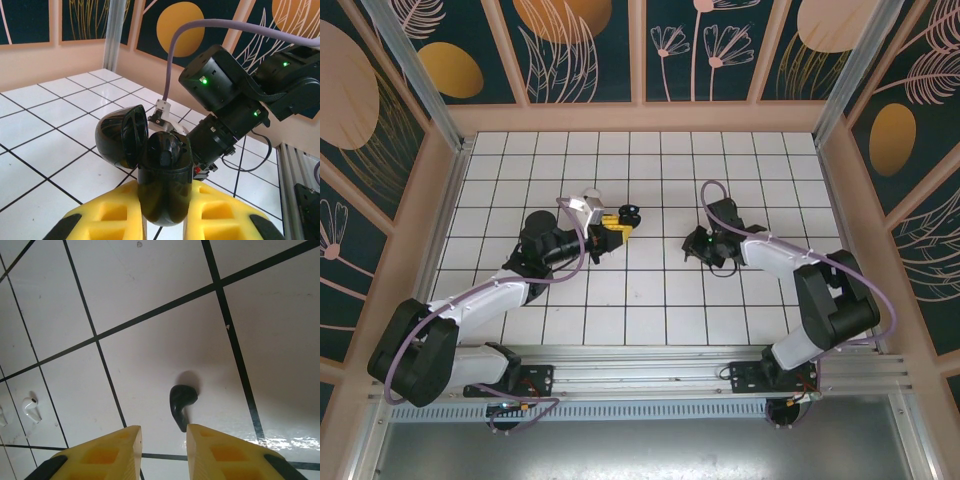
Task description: Insert the wireless bluetooth earbuds into the charging case
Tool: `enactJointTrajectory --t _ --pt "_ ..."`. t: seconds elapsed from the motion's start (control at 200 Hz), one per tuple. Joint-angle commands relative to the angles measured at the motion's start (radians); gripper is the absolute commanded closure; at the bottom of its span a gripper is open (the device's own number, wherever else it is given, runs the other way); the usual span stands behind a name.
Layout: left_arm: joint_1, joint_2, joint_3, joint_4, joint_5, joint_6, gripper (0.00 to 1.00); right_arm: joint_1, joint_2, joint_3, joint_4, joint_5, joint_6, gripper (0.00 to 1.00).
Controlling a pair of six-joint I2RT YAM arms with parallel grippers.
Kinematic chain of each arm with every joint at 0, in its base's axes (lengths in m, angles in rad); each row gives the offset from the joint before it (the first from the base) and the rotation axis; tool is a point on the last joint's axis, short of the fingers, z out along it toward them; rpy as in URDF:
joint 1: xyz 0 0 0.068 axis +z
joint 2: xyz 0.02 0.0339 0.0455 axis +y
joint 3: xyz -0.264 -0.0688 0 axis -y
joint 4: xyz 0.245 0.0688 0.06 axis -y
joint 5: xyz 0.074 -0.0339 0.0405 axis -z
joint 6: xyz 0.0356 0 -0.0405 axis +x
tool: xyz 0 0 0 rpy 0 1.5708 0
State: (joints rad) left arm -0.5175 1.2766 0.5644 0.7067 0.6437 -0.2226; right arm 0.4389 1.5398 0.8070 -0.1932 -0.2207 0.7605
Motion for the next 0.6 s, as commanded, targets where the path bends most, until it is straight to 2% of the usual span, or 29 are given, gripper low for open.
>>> enactJointTrajectory --t 0.0,0.265,0.435,0.596 --pt "-0.004 -0.016 -0.011 0.045 0.012 -0.011 0.95 0.018 0.019 0.046 -0.044 0.041 -0.033 0.7" --pt "-0.004 -0.013 -0.004 0.043 0.014 -0.015 0.95 0.035 0.069 0.082 -0.085 0.077 -0.055 0.69" --pt "-0.004 -0.029 -0.015 0.033 0.007 -0.009 0.95 0.082 0.106 0.152 -0.163 0.173 -0.074 0.67" --pt "-0.004 -0.037 -0.021 0.029 0.006 -0.009 0.95 0.098 0.135 0.187 -0.193 0.204 -0.078 0.65"
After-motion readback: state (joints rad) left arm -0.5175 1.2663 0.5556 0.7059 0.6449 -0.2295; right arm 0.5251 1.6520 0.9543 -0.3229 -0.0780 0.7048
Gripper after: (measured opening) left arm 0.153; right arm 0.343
